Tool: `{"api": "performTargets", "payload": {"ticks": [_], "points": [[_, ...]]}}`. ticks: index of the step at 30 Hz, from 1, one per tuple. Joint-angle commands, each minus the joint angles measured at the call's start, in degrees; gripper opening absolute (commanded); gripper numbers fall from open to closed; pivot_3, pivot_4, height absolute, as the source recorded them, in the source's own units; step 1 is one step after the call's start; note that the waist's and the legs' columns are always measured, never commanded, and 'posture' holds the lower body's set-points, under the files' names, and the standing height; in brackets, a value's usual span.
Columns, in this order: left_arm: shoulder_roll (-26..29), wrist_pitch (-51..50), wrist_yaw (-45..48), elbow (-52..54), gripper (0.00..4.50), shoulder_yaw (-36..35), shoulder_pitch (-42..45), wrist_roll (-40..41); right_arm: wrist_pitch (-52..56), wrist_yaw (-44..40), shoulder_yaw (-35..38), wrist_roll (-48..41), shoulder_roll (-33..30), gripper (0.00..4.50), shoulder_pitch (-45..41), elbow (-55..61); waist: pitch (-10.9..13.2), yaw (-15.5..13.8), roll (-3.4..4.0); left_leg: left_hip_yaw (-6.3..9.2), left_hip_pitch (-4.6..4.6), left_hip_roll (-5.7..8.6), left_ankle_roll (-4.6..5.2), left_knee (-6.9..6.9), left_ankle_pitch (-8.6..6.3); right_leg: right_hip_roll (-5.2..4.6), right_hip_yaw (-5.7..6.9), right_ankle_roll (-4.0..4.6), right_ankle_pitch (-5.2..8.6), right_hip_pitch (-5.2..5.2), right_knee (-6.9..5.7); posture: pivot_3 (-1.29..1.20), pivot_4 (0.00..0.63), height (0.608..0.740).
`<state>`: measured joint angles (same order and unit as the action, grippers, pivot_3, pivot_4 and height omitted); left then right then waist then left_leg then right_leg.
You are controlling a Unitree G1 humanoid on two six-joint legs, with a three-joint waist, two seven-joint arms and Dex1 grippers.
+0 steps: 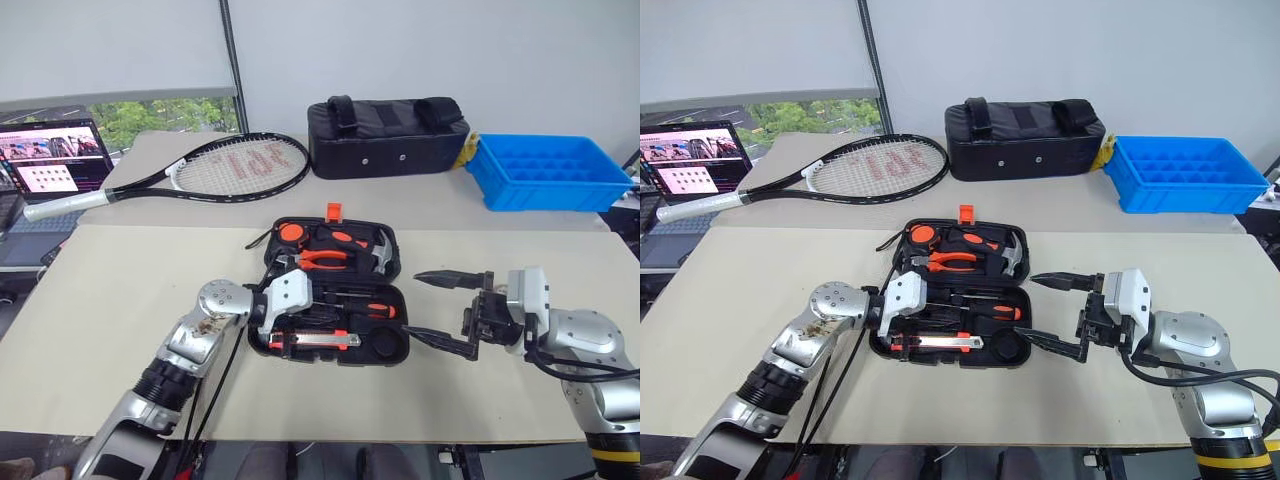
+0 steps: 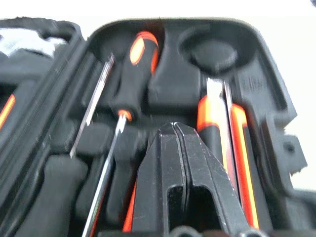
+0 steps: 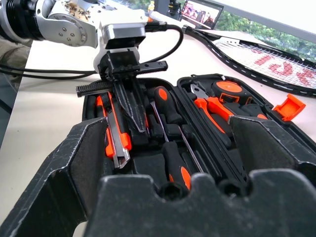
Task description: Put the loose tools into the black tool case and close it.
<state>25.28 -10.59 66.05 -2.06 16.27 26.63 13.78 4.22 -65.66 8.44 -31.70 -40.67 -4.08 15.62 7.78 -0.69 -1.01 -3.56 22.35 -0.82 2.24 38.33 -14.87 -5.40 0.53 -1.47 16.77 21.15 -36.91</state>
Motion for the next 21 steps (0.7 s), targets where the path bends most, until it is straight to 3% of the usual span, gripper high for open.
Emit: {"api": "performTargets", "payload": {"ticks": [1,4,10,14,21], "points": [[0.4,-1.8,2.6,4.7,0.04,-3.3,0.0,6.0,0.4,0.2,1.5,-0.8,-0.8,4.5,-0.1,1.6,0.0,0.1,0.0,0.01,-0.01,0.0,0.0,0.0,0.0,0.01,0.0,0.0,0.0,0.0,0.0,0.0,0.15,0.729],[2.1,-4.1,5.4,5.9,0.04,-3.4,-0.3,8.2,0.1,-0.1,1.4,-0.7,-0.8,4.5,-0.1,1.1,0.0,0.2,0.01,0.01,-0.03,-0.02,0.0,-0.02,0.0,0.04,-0.01,0.0,0.0,0.0,-0.04,0.0,0.15,0.729],[6.9,0.7,9.0,0.2,0.04,3.5,0.8,-1.2,0.0,-0.1,1.2,-0.7,-0.6,4.5,-0.1,1.2,0.0,0.1,0.01,0.0,-0.07,0.0,-0.01,-0.01,0.0,0.06,-0.04,0.0,0.0,-0.02,-0.04,0.0,0.15,0.729],[6.5,5.6,6.7,-5.9,0.04,6.9,3.5,-8.6,0.1,0.2,1.2,-0.8,-0.6,4.5,0.2,1.8,0.0,-0.5,0.02,0.02,-0.04,0.01,0.0,0.03,0.0,0.06,0.05,0.0,0.0,-0.05,-0.01,0.0,0.15,0.729],[6.1,5.8,8.6,-7.2,0.04,11.1,3.3,-11.6,0.5,0.9,1.5,-0.7,-0.8,4.5,0.5,2.5,0.0,-0.2,0.07,0.02,-0.38,0.0,0.01,0.07,0.01,0.03,0.0,0.0,0.0,-0.43,0.0,0.0,0.15,0.729]]}}
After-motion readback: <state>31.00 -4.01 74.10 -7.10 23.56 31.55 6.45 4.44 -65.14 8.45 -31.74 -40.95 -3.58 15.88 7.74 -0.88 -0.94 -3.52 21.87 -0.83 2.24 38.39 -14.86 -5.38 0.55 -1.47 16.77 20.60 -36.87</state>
